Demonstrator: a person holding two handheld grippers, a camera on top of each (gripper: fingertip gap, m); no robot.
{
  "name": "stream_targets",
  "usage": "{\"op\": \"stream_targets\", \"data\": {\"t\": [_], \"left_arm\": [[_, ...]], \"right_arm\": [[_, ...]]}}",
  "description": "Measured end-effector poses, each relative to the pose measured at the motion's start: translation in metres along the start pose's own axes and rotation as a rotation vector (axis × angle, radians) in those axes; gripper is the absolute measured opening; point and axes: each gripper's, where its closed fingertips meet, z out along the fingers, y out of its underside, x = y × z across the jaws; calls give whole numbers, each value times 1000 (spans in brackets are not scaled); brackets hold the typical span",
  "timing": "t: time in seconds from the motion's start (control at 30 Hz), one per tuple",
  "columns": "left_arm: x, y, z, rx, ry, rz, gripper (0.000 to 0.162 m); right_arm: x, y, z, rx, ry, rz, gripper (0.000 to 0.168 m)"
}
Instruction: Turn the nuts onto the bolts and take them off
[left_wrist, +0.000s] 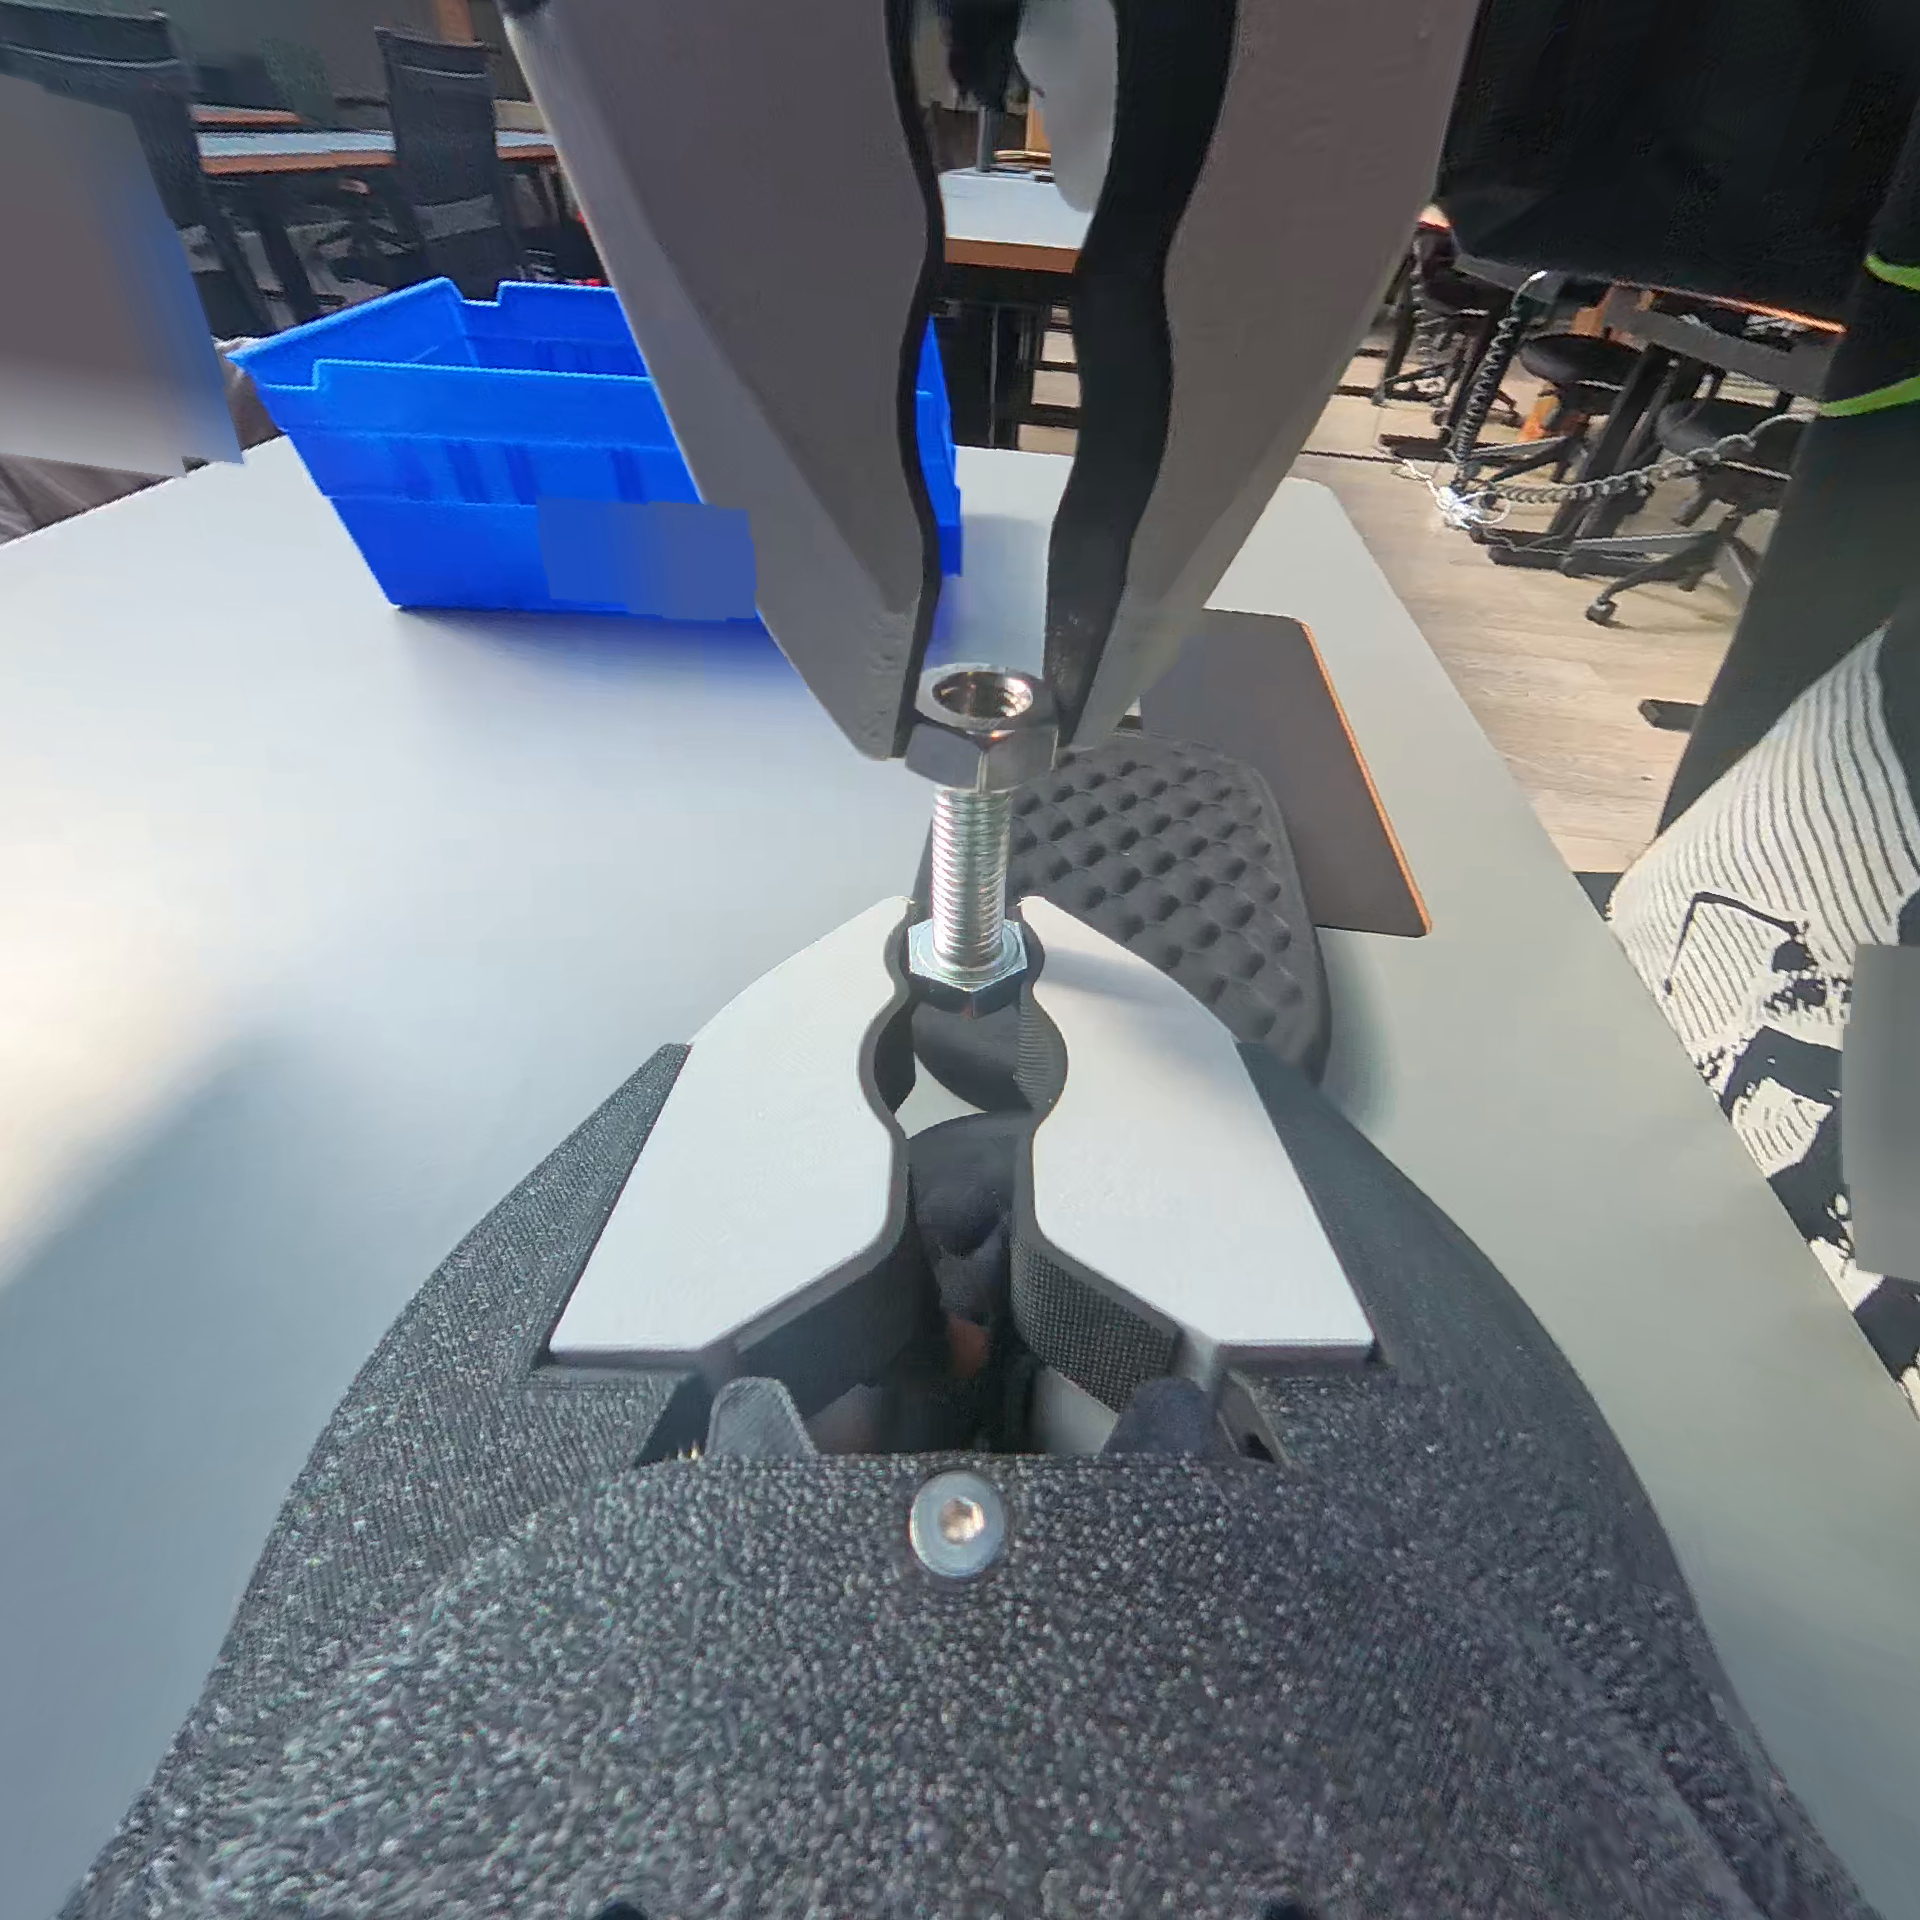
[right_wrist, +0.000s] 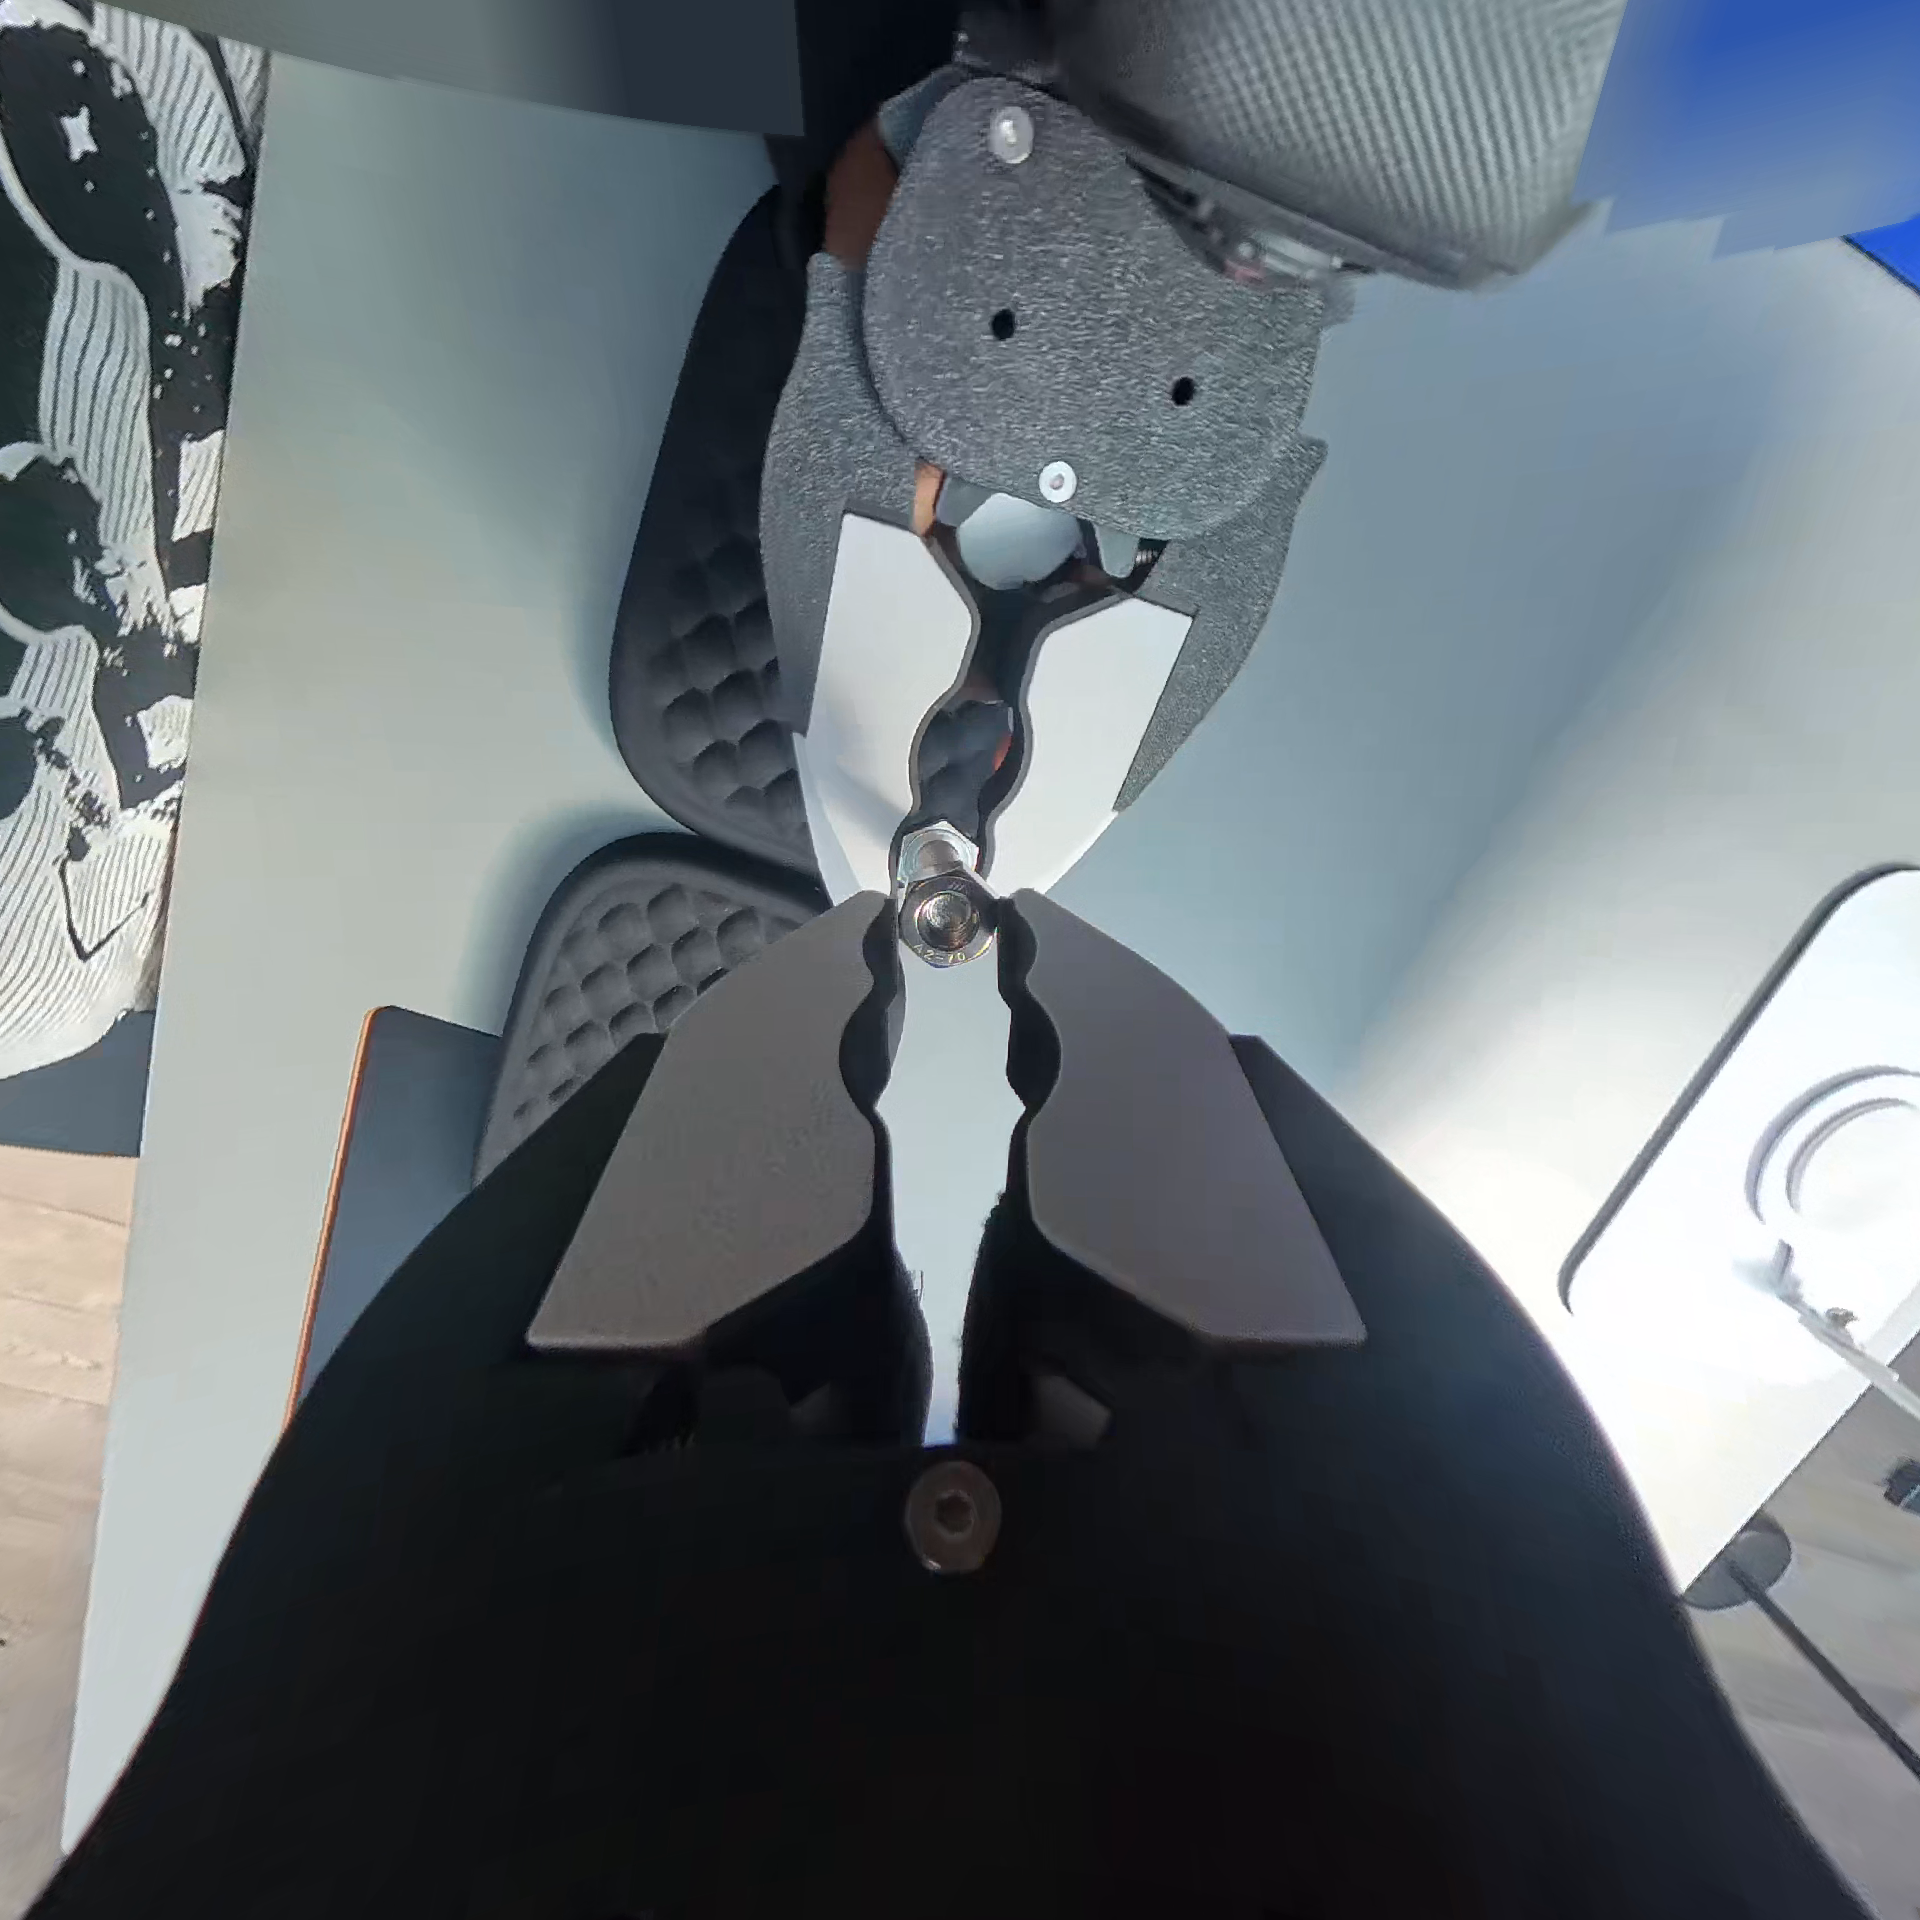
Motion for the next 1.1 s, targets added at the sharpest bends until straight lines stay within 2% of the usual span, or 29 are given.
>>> {"op": "stream_targets", "data": {"t": [0.27, 0.53, 0.7, 0.83, 0.9, 0.97, 1.03, 1.1], "left_arm": [[-21, 0, -3, 2, -239, 11, 15], [-18, 3, -2, -6, -220, -3, 15], [-17, 3, -2, -6, -212, -8, 15], [-15, 4, -3, -3, -213, -3, 15], [-14, 3, -3, 2, -207, 2, 15], [-14, 3, -4, 10, -207, 0, 15], [-12, 2, -5, 20, -193, -7, 15], [-11, 1, -6, 34, -174, -11, 15]], "right_arm": [[12, 3, 0, 48, 82, 233, 17], [12, 2, 2, 80, 83, 284, 18], [10, 4, 3, 70, 77, 278, 33], [8, 4, 2, 113, 68, 282, 36], [9, 3, 0, 158, 81, 275, 41], [12, 2, -1, 223, 113, 276, 56], [13, -5, -3, 396, 132, 300, 72], [16, -14, -7, 641, 143, 358, 83]]}}
